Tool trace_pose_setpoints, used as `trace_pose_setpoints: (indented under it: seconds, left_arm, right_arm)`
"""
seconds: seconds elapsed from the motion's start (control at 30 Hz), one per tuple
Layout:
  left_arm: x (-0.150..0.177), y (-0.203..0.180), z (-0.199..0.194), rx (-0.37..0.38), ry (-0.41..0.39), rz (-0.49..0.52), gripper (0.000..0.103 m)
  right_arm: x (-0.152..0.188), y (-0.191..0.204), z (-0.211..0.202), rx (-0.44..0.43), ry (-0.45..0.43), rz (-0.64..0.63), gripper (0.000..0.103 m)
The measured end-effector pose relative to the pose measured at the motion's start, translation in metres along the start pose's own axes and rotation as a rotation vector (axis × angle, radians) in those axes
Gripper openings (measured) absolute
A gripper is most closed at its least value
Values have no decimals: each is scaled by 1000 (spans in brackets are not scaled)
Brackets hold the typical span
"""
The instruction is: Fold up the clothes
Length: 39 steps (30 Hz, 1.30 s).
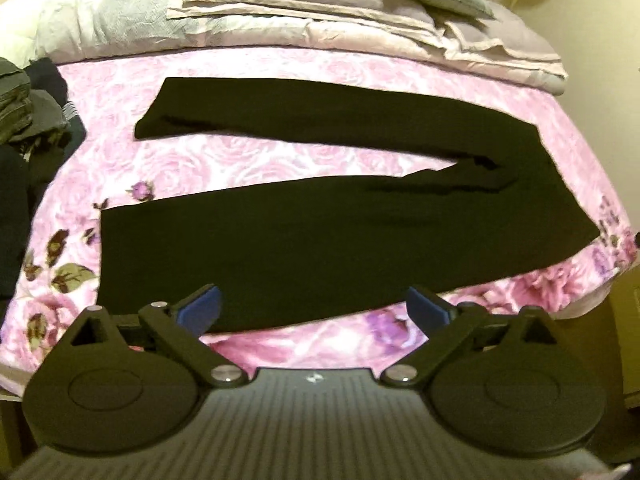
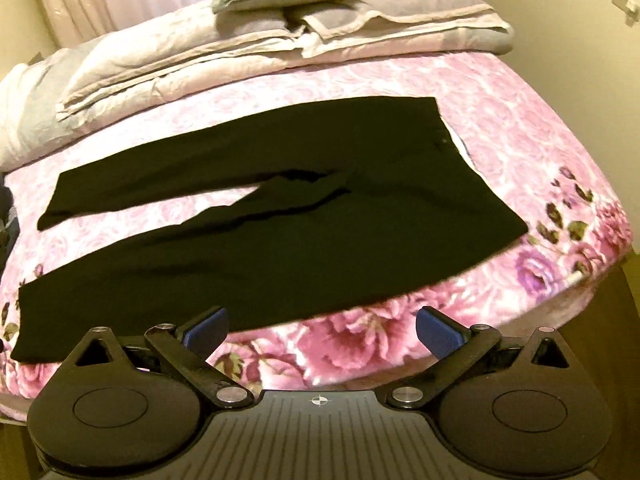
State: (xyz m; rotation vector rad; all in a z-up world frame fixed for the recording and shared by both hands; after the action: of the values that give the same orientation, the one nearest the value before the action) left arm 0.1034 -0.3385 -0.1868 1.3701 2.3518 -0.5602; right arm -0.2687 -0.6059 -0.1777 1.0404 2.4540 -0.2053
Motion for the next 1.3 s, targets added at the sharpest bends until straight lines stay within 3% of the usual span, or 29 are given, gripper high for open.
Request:
trace_pose_setpoints:
  seconds: [0.13,0.53,1.3]
  left_arm:
    - [-1,-15,-1,1,12,41,98]
    - [-11,-46,6,-7,10,163,98]
    - [-3,-27,4,-34,26,140,98]
  right_arm:
    - [1,-2,-5,13,11,-34,103]
    - [12,-8,-10,20,19,64,103]
    - [27,5,-9,10,53,54,103]
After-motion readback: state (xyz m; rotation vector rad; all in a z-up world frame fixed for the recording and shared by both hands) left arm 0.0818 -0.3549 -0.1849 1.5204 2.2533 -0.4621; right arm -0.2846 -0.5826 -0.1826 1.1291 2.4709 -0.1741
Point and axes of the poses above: each gripper's, at about its wrist camera, not at the fingertips, and z roughly the way its jaws point, y to its left, x to its underside, the point moved 9 cm from there along z, roughly the way its jaws point
